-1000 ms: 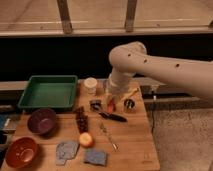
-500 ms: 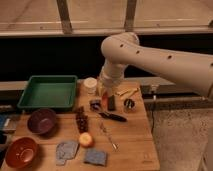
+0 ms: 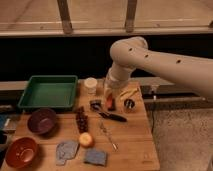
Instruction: Place pepper in tray
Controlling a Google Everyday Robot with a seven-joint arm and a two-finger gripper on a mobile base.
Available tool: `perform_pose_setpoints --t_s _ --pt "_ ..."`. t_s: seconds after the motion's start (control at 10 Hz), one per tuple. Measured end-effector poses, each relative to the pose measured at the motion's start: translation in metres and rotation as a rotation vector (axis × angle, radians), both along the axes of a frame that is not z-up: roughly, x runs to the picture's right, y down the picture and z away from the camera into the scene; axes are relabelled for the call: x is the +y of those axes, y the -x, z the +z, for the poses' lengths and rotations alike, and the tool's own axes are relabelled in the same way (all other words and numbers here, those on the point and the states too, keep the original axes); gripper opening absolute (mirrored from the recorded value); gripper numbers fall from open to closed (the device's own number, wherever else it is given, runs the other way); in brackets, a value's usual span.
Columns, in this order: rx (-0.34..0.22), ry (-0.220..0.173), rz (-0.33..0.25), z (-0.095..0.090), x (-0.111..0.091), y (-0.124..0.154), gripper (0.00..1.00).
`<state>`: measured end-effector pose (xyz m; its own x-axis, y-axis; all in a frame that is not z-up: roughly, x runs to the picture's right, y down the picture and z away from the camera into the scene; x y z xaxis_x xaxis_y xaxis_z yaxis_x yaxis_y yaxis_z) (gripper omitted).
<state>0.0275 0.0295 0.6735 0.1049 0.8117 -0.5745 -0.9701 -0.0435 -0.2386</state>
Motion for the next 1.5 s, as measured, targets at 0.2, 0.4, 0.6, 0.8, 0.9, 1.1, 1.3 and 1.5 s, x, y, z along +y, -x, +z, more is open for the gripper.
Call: perform_pose_setpoints --t_s 0.2,0.4,0.6,0.8,0.9,1.1,1.3,1.5 --pt "-0.026 -0.004 -0.030 0.009 -0.004 0.012 0.00" --pt "-0.064 -0.007 -0.073 0.023 -0.016 0.042 0.00" --pt "-0.120 -0.005 -0.133 0.046 -0.033 0.091 0.00" --pt "-0.177 0.000 -0.188 0.064 -0.043 0.132 0.00" --pt "-0.203 0.006 -0.217 0.073 -0.047 0.147 0.00" --pt "-0.264 0.015 -0.263 0.088 -0.052 0.173 0.00" --pt "-0.332 0.013 -0.285 0.100 -0.054 0.190 0.00" --pt "-0.376 -0.044 -0.258 0.104 -0.057 0.207 0.00"
